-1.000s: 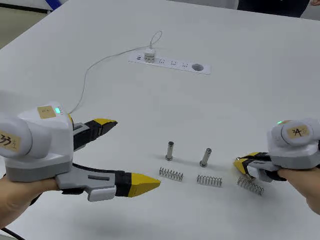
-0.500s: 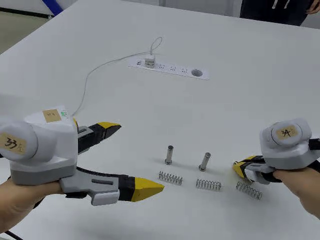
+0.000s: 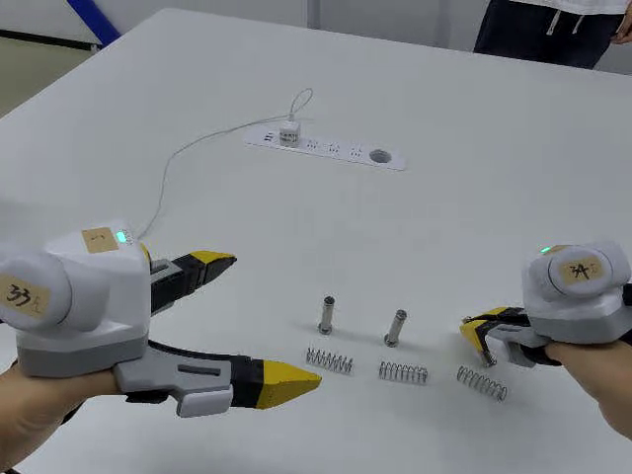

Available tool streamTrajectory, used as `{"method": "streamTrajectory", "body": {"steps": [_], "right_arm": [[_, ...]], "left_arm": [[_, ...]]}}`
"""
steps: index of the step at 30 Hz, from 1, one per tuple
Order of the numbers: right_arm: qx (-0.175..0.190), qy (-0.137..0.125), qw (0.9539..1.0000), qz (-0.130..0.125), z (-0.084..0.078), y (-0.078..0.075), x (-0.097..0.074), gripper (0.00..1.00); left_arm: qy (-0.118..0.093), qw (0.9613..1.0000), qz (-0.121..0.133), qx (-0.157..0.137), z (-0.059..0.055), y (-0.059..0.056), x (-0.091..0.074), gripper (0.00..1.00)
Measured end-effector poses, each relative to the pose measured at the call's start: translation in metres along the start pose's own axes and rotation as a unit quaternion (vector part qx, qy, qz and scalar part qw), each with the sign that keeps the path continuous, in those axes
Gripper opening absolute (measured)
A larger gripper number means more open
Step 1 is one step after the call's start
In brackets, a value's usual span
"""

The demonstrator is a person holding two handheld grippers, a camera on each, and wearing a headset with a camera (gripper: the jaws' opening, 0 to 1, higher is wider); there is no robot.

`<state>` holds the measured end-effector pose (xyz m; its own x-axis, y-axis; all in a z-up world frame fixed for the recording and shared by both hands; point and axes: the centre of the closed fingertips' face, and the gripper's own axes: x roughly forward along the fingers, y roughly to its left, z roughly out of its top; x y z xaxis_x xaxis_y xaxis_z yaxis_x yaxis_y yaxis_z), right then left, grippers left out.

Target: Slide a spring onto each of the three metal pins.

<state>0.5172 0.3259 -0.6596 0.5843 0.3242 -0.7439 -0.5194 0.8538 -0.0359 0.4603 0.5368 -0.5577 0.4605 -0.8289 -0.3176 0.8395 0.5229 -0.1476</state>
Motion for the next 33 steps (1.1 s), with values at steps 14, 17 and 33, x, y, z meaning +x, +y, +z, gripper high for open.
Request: {"method": "streamTrajectory", "body": {"steps": [14,17,33], "right_arm": [[0.012,-0.027,0.9996,-0.003,0.006,0.001,-0.009,0.07],[0.01,-0.033,0.9994,-0.006,0.007,0.002,-0.009,0.07],[0.001,-0.093,0.9957,-0.003,0.011,0.006,-0.016,0.08]], "left_arm": [[-0.005,1.0,-0.003,0.008,0.007,-0.005,-0.002,1.0],[-0.004,1.0,-0.002,0.009,0.007,-0.005,-0.002,1.0],[-0.001,1.0,-0.001,0.008,0.007,-0.006,-0.004,1.0]]}}
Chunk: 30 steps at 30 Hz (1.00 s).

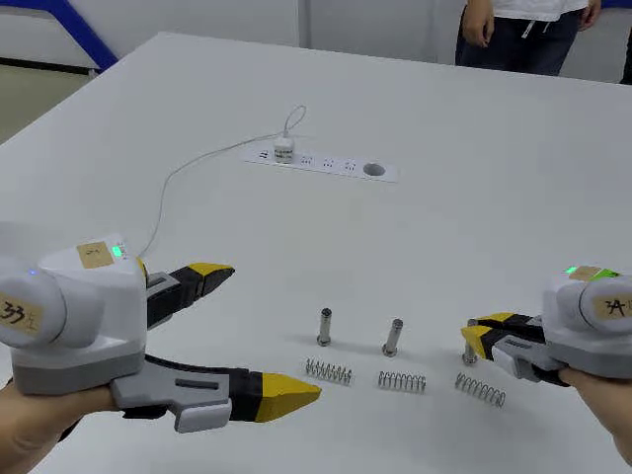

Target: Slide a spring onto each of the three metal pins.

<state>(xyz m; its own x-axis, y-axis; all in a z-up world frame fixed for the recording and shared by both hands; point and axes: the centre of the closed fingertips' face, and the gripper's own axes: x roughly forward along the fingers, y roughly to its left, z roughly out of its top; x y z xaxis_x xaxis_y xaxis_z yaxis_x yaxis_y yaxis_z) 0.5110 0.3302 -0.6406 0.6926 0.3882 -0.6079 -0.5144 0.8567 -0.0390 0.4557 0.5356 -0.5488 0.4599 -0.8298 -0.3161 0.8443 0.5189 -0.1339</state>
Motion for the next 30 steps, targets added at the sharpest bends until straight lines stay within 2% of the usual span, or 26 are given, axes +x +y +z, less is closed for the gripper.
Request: {"method": "streamTrajectory", "body": {"steps": [9,17,21,30], "right_arm": [[0.015,-0.031,0.9994,-0.009,-0.002,-0.003,-0.002,0.09],[0.013,-0.031,0.9993,-0.015,-0.005,-0.005,-0.006,0.09],[0.013,-0.044,0.9988,-0.017,0.002,-0.006,-0.01,0.1],[0.013,-0.043,0.9989,-0.012,0.003,-0.004,-0.012,0.12]], "left_arm": [[0.003,1.0,-0.003,-0.001,-0.002,-0.003,0.0,1.0],[0.003,1.0,-0.005,-0.002,-0.003,-0.004,0.0,1.0],[0.003,1.0,-0.008,-0.001,-0.003,-0.005,0.001,1.0],[0.003,0.9999,-0.012,0.002,-0.002,-0.009,0.001,1.0]]}}
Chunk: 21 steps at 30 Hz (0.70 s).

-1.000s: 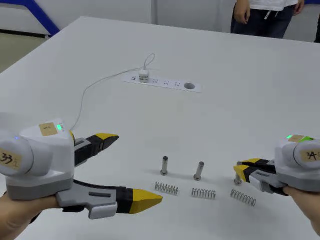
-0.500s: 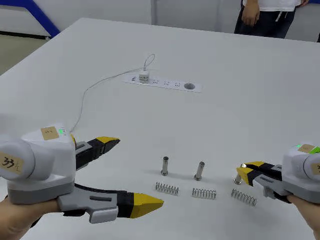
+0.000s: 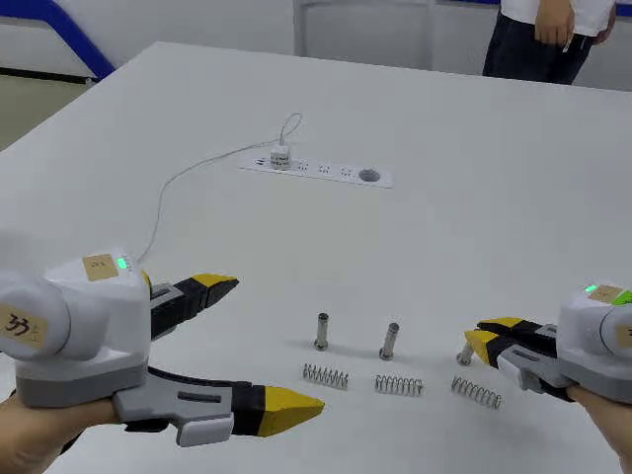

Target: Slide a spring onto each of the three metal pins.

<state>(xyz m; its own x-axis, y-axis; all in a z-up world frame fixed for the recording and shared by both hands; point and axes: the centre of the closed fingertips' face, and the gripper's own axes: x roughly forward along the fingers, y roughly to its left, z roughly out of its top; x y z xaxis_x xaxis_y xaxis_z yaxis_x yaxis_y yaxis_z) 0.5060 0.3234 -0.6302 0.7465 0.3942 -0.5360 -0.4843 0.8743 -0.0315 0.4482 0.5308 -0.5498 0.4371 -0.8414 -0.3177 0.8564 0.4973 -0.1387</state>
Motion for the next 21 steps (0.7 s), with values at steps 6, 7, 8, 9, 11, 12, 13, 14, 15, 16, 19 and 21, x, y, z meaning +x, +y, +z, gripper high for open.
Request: {"method": "streamTrajectory", "body": {"steps": [6,7,8,9,11,12,13,14,15,16,19,21], "right_arm": [[-0.011,-0.006,0.9999,0.0,0.004,0.001,-0.011,0.17],[-0.014,-0.006,0.9999,0.004,0.003,0.0,-0.014,0.18],[-0.016,-0.004,0.9998,0.011,0.002,0.001,-0.016,0.19],[-0.017,-0.001,0.9996,0.022,0.0,0.003,-0.017,0.21],[-0.025,0.019,0.9981,0.054,-0.01,0.009,-0.02,0.22],[-0.033,0.033,0.9968,0.065,-0.017,0.011,-0.022,0.22],[-0.04,0.039,0.9959,0.072,-0.021,0.012,-0.023,0.23],[-0.044,0.045,0.9948,0.079,-0.025,0.015,-0.024,0.23],[-0.048,0.055,0.9937,0.086,-0.032,0.017,-0.025,0.23],[-0.049,0.061,0.9929,0.089,-0.037,0.018,-0.026,0.23],[-0.048,0.08,0.9908,0.098,-0.052,0.021,-0.026,0.23],[-0.052,0.088,0.9895,0.102,-0.06,0.023,-0.024,0.23]], "left_arm": [[0.0,1.0,-0.002,0.002,0.001,-0.002,-0.001,1.0],[0.001,1.0,-0.002,0.003,0.001,-0.002,-0.001,1.0],[0.0,1.0,-0.002,0.003,0.001,-0.002,-0.001,1.0],[0.0,1.0,-0.002,0.002,0.001,-0.002,0.0,1.0],[0.001,1.0,-0.002,0.002,0.001,-0.002,0.0,1.0],[0.002,1.0,-0.002,0.003,0.0,-0.003,0.0,1.0],[0.003,1.0,-0.003,0.003,0.0,-0.003,0.0,1.0],[0.003,1.0,-0.004,0.003,0.0,-0.004,0.0,1.0],[0.003,1.0,-0.005,0.002,0.0,-0.005,0.0,1.0],[0.003,1.0,-0.005,0.002,-0.001,-0.005,0.0,1.0],[0.007,1.0,-0.005,0.001,-0.003,-0.006,0.0,1.0],[0.01,0.9999,-0.005,-0.001,-0.005,-0.007,-0.001,1.0]]}}
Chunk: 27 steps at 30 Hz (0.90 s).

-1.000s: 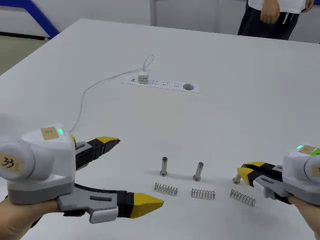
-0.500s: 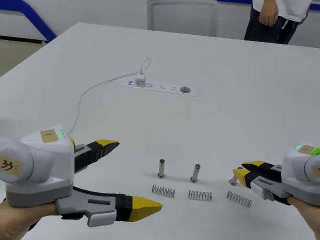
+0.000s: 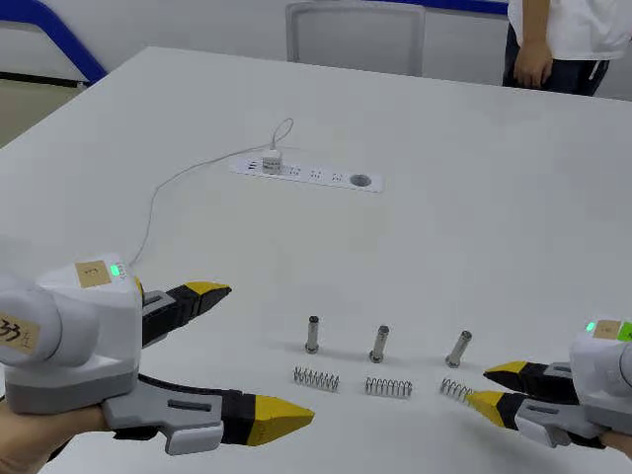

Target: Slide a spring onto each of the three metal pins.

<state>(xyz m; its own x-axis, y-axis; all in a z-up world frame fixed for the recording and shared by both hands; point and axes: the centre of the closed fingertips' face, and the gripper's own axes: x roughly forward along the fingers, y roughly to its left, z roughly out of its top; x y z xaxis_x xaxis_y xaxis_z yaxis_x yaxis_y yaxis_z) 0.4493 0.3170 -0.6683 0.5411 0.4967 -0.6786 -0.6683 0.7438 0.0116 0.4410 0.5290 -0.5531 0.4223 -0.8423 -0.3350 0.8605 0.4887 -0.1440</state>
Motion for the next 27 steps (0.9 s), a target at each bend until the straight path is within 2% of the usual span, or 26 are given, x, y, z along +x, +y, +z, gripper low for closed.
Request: {"method": "streamTrajectory", "body": {"steps": [13,22,27], "right_arm": [[0.01,0.005,0.9999,0.011,-0.007,-0.001,0.013,0.22],[0.008,0.009,0.9997,0.021,-0.009,0.001,0.016,0.19],[-0.002,0.013,0.9999,0.01,-0.009,0.001,0.019,0.15]], "left_arm": [[0.015,0.9998,0.009,-0.007,-0.009,0.003,-0.004,1.0],[0.014,0.9998,0.012,-0.007,-0.006,0.006,-0.004,1.0],[0.014,0.9999,0.008,-0.005,-0.006,0.003,-0.002,1.0]]}}
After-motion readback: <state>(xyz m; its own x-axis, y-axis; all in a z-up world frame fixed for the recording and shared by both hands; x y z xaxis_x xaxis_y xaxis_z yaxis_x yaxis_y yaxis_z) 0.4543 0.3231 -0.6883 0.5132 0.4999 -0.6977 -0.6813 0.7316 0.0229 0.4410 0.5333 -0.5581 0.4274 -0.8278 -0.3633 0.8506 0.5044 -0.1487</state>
